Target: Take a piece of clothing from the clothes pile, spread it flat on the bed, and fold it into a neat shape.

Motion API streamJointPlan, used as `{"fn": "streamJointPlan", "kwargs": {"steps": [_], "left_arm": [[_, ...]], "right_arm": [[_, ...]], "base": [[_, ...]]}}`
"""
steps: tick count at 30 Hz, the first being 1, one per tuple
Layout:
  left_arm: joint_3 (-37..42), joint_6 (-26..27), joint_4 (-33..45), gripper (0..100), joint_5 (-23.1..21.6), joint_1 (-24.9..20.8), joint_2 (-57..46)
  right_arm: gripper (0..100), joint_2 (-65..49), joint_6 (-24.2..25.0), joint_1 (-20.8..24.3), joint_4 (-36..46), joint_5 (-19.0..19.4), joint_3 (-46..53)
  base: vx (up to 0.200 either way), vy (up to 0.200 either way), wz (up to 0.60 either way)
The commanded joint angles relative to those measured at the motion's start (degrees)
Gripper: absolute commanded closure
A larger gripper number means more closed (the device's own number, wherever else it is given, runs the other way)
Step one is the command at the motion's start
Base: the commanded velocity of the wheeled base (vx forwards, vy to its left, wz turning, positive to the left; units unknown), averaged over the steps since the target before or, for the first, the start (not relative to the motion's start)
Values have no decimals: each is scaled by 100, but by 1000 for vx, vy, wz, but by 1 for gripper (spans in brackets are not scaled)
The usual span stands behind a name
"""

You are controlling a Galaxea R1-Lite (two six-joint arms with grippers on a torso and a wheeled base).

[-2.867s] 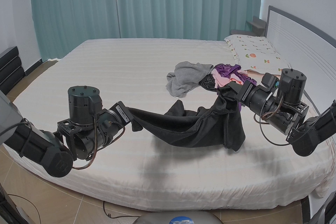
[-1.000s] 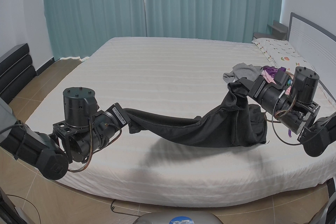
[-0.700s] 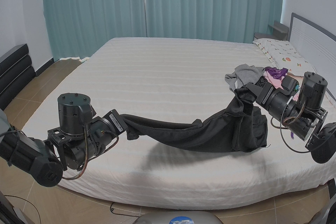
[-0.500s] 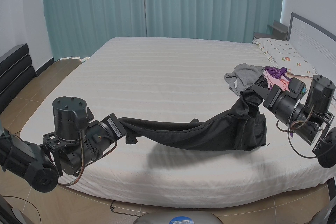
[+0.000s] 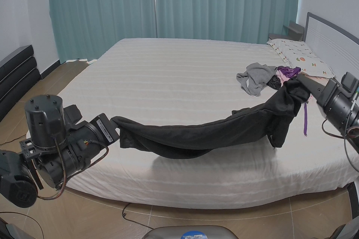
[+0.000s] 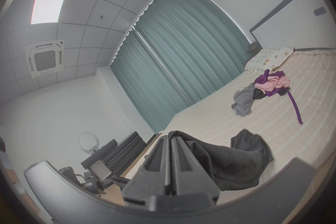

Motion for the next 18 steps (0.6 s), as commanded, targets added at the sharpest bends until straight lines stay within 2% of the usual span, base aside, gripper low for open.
{"fn": "streamJointPlan", "kwargs": {"steps": [1,5,7,10,14,18], "left_arm": [[-642,204,448,100,10,105,-531],[-1143,204,914,100,2,307,-417],[-1573,204,1011,100,2,430,-162],[-2189,204,1116,100,-7,614,295],[-2980,195,1468,100,-34,808,928],[-3489,195,1556,100,-78,896,1464]], "right_arm": [[100,-935,27,-76,613,77,-713],[100,-812,62,-446,868,279,-1170],[100,-470,71,-718,956,552,-1425],[100,251,71,-859,903,596,-1663],[100,1139,71,-1008,894,578,-2269],[100,1754,62,-964,771,587,-2585]], "base": [[0,0,0],[0,0,0],[0,0,0],[0,0,0],[200,0,0],[200,0,0]]}}
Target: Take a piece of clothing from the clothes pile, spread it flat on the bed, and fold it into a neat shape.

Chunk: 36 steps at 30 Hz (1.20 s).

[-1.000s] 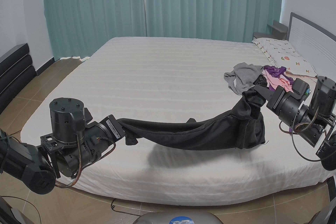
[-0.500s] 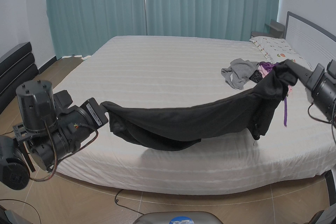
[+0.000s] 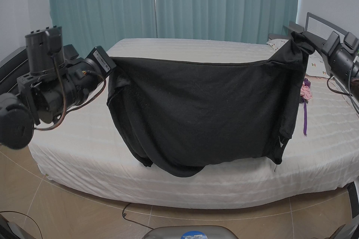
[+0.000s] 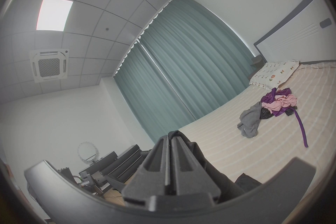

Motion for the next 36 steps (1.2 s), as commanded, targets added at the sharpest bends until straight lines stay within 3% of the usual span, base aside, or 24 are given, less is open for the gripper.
{"fn": "streamJointPlan", "kwargs": {"steps": [1,8,22,29,36], "left_arm": [[-1053,-12,232,100,-85,329,1278],[-1677,6,250,100,-146,470,2131],[-3233,-20,838,100,-225,689,3748],[-3268,-64,768,100,-322,672,4398],[-3602,-504,768,100,-331,689,5005]], "right_arm": [[100,1516,-30,-120,-209,54,-678],[100,2632,-48,-164,-1114,-253,-941],[100,4056,-180,-181,-1184,-517,-1812],[100,4917,-259,-278,-1457,-552,-1882],[100,5541,-224,-278,-1571,-561,-1987]], "base": [[200,0,0],[200,0,0],[200,0,0],[0,0,0],[0,0,0]]}}
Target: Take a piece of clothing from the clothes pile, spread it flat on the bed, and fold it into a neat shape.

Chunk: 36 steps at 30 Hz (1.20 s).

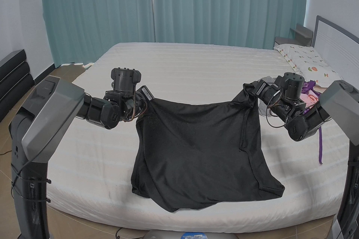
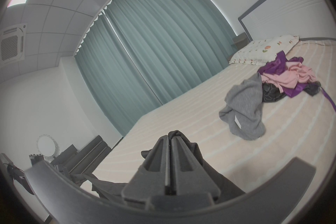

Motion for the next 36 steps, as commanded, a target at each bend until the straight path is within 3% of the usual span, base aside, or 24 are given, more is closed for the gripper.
{"fn": "streamJointPlan", "kwargs": {"steps": [1,6,7,8,9,16,24,29,36], "left_arm": [[-331,-110,-1,100,3,30,699],[-480,-110,17,100,3,83,1060],[-480,-110,17,100,3,83,1095],[-498,-110,17,100,3,83,1174],[-498,-110,25,0,3,83,1209],[-480,-75,69,0,21,171,1385],[-392,-110,52,0,74,487,1332],[-366,-989,43,0,232,698,893],[293,-1068,-18,0,161,689,550]], "right_arm": [[100,727,17,-16,-43,-21,-169],[100,1351,8,-60,27,-285,-714],[0,1413,-1,-60,36,-276,-758],[0,1545,-19,-60,53,-276,-811],[0,1615,-27,-51,53,-259,-837],[0,2125,-27,-86,71,-250,-1013],[0,1703,25,-420,80,-223,-881],[0,1140,8,-341,88,181,-20],[0,1097,113,-60,607,295,270]], "base": [[0,0,0],[0,0,0],[0,0,0],[0,0,0],[0,0,0],[0,0,0],[0,0,0],[0,0,0],[0,0,0]]}}
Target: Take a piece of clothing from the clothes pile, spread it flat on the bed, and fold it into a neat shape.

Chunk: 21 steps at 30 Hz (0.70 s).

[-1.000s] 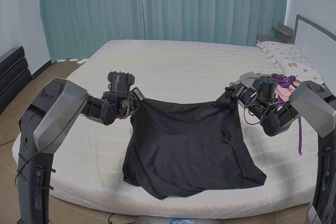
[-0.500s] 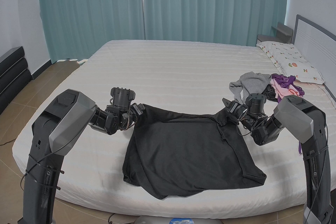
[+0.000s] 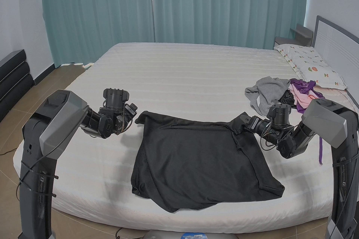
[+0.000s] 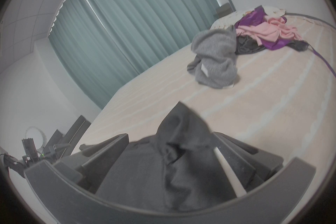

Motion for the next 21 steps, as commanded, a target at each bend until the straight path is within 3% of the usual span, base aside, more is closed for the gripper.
{"fn": "streamJointPlan", "kwargs": {"steps": [1,5,9,16,21], "left_arm": [[502,-90,-18,0,-86,25,-450],[845,-432,-27,0,-121,25,-599],[1100,-520,-71,0,-227,25,-731],[2427,-529,-959,0,-446,-37,-1197],[2761,-582,-1574,0,-517,-45,-1232]], "right_arm": [[0,-141,161,204,204,37,115],[0,26,469,266,222,10,53],[0,53,477,266,292,19,36],[0,264,723,283,406,2,-201],[0,281,750,433,380,-192,-210]], "base": [[0,0,0],[0,0,0],[0,0,0],[0,0,0],[0,0,0]]}}
